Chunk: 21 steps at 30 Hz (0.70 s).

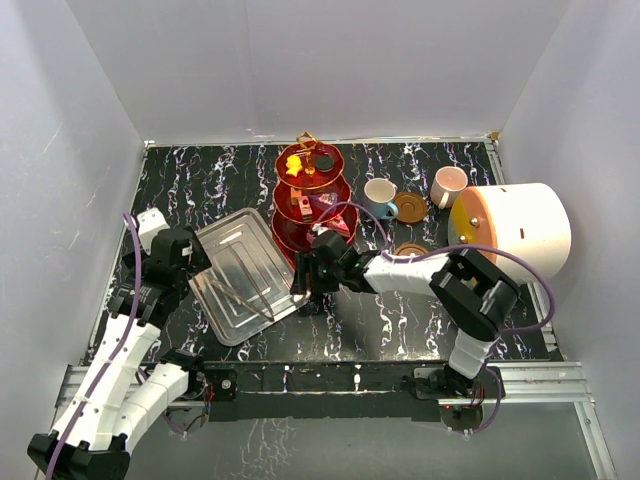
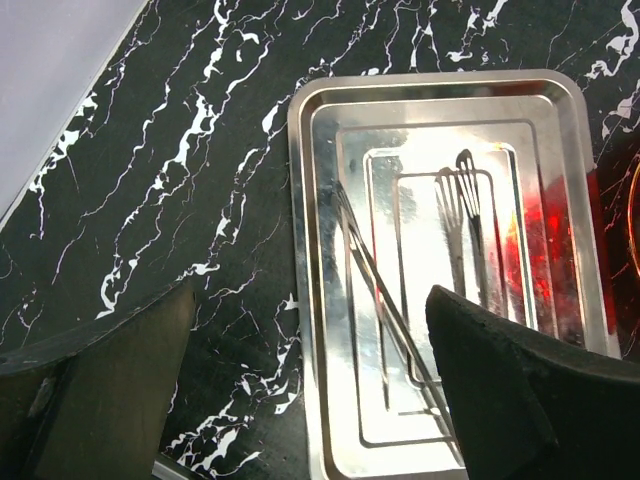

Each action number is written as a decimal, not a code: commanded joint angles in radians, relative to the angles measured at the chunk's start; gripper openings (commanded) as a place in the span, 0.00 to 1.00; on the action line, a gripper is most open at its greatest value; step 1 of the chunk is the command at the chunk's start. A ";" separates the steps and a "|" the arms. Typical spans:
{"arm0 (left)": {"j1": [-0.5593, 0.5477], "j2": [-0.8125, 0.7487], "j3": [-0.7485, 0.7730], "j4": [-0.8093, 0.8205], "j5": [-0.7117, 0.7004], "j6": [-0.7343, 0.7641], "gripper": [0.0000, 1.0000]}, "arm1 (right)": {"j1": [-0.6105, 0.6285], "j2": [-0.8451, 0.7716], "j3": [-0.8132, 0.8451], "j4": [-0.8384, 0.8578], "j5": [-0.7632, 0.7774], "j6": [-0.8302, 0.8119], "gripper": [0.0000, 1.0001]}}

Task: Serve the afternoon tea
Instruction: Move the coaster to the center of the board.

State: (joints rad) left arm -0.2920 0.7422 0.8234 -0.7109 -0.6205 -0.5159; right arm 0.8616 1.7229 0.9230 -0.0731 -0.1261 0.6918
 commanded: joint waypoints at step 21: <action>-0.006 -0.041 0.019 -0.004 -0.014 0.000 0.99 | 0.238 -0.431 -0.080 -0.298 0.606 0.098 0.73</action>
State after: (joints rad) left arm -0.2920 0.7155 0.8234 -0.7139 -0.6342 -0.5240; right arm 1.1309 1.5272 0.9501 -0.2092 0.2012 0.7830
